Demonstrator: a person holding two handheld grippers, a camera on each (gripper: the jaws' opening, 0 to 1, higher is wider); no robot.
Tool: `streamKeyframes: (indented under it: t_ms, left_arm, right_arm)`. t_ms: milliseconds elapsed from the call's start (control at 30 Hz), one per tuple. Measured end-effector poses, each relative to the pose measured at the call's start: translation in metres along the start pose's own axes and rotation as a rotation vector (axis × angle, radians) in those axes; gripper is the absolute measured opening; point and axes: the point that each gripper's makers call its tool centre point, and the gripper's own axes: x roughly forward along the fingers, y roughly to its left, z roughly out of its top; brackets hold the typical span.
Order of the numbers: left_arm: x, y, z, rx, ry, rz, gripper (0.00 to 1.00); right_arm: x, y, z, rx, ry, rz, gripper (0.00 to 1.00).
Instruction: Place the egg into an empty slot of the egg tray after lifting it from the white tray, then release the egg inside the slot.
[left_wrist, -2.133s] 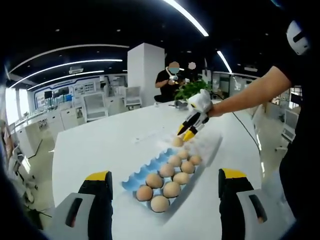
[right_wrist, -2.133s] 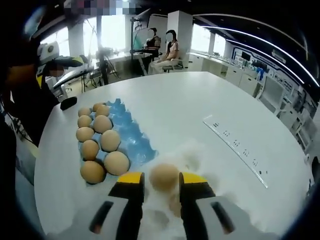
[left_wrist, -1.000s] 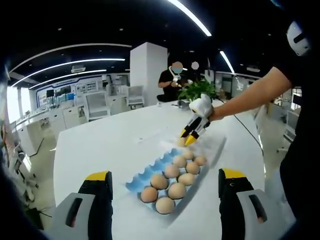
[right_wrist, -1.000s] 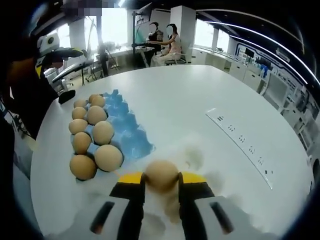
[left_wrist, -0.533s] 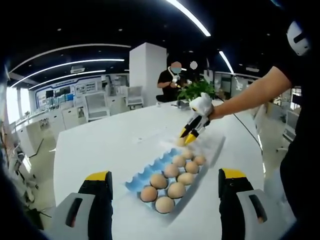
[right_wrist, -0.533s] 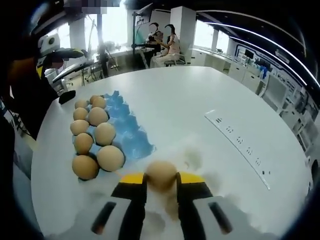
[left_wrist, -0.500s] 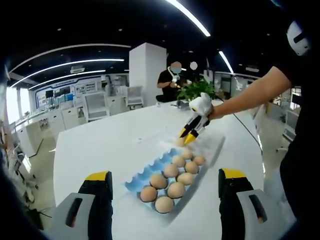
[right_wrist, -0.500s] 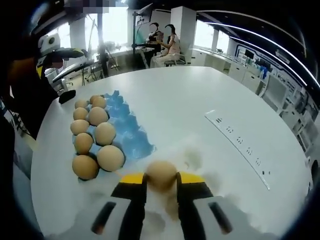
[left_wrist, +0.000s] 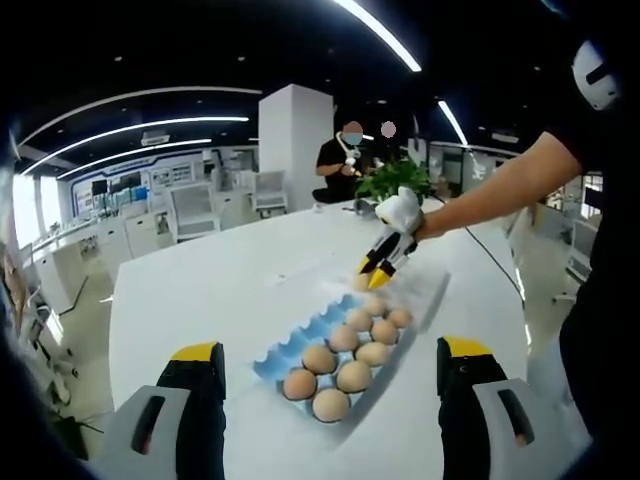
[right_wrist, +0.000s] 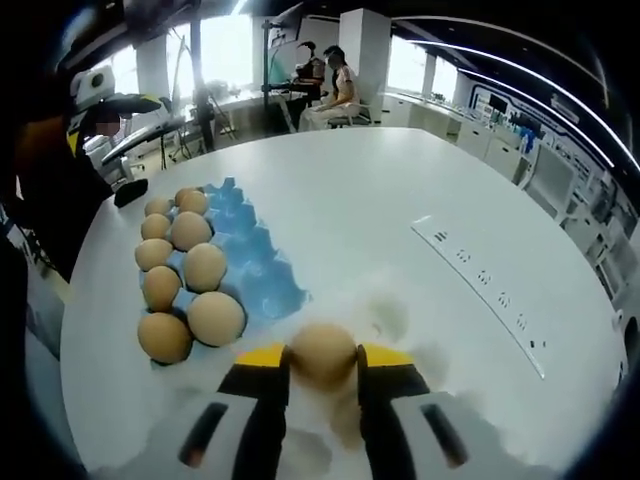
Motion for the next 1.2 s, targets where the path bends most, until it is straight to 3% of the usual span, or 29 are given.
streamKeyframes:
  t_ms: [533,967,1200]
  left_arm:
    - [0.003,0.002,-0.001,-0.009,0.004,0.001,0.90]
    - [0.005,0.005,0.007,-0.005,-0.005,-0.007,0.90]
    - [0.003,0.005,0.010,-0.002,-0.013,-0.012,0.90]
  right_arm:
    - [0.001,0.001,0.004,0.017,-0.015,0.011,0.28]
    - [-0.015,-0.004,0.021,0.022,-0.050,0.000,0.28]
    - [-0.025,0.000,0.039,0.015,-0.081,-0.003,0.28]
